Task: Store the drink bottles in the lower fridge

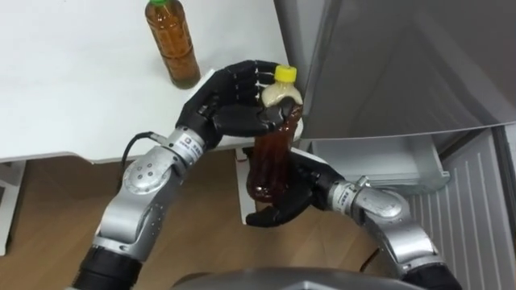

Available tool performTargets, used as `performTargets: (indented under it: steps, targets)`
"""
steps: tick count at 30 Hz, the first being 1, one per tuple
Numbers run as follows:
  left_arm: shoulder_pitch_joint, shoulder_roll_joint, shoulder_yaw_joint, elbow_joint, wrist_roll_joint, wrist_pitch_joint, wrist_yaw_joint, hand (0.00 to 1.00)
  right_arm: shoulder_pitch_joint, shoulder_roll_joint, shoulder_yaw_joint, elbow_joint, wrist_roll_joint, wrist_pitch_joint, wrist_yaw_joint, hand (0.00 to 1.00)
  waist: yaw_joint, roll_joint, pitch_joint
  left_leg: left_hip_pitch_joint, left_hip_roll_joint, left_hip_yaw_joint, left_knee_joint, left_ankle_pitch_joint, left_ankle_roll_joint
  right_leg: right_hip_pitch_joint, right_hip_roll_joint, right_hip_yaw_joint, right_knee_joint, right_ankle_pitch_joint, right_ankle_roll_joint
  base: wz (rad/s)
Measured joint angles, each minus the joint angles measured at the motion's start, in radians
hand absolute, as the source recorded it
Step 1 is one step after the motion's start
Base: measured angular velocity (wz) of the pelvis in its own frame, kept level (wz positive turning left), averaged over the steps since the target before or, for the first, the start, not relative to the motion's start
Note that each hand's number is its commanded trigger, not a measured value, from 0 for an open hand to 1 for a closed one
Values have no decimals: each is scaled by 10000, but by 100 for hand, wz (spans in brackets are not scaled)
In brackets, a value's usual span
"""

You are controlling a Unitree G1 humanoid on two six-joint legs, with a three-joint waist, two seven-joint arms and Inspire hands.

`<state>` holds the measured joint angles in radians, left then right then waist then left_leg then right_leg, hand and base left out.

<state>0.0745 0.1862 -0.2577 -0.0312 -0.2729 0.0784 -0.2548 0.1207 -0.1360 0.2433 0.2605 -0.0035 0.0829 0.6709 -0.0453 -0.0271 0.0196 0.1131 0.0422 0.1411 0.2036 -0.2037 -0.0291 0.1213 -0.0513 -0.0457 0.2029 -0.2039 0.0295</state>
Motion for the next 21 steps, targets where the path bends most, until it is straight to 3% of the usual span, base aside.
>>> performTargets:
  steps: [10,11,21]
  targets:
    - [124,44,-217,-1,809,-423,-16,100,222,-199,-6,-326,665,0,358,0,183,13,-26,-65,13,-2,22,0,-1,-59,10,-29,0,3,-5,0]
    - [124,46,-216,-1,808,-477,-18,100,243,-208,-6,-326,801,0,360,100,212,18,-30,-80,13,-2,22,0,-1,-74,10,-28,4,3,-5,0]
    - [131,35,-298,0,794,-1084,-38,100,267,-245,-3,-324,1693,-2,288,100,279,37,-52,-159,21,-20,44,0,-1,-135,16,-52,27,18,-21,0]
